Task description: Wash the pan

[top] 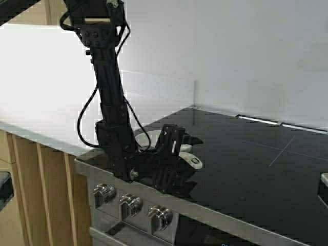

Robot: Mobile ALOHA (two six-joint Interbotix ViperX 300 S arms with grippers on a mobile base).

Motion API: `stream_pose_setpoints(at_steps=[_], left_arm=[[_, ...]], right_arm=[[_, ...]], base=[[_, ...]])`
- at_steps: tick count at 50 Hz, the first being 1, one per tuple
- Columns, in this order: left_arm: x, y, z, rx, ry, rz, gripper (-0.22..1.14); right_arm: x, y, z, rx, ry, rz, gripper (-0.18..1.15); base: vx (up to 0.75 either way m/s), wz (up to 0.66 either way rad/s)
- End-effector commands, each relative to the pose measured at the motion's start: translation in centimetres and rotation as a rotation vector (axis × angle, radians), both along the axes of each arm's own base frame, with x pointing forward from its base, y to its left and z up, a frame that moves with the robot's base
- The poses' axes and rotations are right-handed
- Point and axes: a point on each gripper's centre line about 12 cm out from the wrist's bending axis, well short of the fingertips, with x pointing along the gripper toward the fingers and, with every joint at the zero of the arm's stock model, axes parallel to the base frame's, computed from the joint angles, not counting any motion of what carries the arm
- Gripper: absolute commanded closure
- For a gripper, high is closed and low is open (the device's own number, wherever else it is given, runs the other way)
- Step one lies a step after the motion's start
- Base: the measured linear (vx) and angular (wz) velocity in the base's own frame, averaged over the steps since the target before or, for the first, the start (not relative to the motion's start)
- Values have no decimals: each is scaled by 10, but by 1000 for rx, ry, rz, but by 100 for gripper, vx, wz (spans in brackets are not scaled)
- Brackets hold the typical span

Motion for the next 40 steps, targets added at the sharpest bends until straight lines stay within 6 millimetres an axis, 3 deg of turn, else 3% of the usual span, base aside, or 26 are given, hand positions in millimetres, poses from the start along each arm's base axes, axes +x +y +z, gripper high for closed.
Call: stream_pose_setpoints(at_steps=[1,14,33,37,40], left_arm=[[16,-14,21,-68,-46,0,-9],[5,-8,27,-55,-22,-1,-9],[22,-21,27,-71,-68,0,-7],[23,-20,26,-62,-52,10,2],[22,-19,23,-53,-31,20,20]], right_arm=[[3,0,1,0,3,2,91],[4,0,3,2,0,2,91],[4,0,3,2,0,2,91],[4,0,3,0,0,2,91],[4,0,3,2,0,2,91]], base=[[-1,2],[0,1],[0,0],[0,0],[0,0]])
